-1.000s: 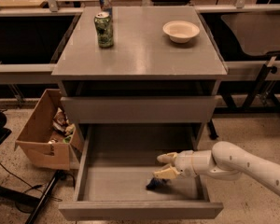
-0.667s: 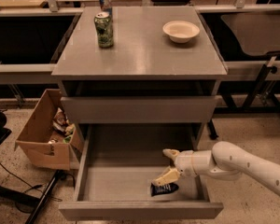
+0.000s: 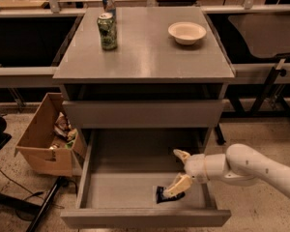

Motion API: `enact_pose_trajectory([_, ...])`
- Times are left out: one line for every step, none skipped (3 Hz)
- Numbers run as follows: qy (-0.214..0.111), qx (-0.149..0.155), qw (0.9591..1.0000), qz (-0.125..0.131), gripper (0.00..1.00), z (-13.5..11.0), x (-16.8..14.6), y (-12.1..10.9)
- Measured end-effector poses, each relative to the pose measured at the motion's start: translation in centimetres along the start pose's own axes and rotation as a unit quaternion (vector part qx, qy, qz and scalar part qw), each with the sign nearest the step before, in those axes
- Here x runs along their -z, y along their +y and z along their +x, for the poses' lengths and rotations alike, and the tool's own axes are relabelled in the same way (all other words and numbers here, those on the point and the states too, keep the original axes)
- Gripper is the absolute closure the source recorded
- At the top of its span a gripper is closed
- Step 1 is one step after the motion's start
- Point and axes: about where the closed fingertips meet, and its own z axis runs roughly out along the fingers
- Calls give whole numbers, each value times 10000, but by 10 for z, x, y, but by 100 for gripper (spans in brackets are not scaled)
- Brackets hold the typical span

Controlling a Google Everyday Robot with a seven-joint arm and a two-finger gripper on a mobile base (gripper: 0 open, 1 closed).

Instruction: Place rxbar blueberry into middle drawer

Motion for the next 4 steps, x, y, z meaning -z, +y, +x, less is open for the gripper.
enact_pose_trajectory([227,773,9964,-258,0,-29,64,42])
enact_pose_trajectory([695,1436,9864,-388,0,-49,140,72])
enact_pose_trajectory([1577,1774,9693,-640,0,-57,183,104])
enact_pose_trajectory([2778,1538,9474,-411,0,-64,206,126])
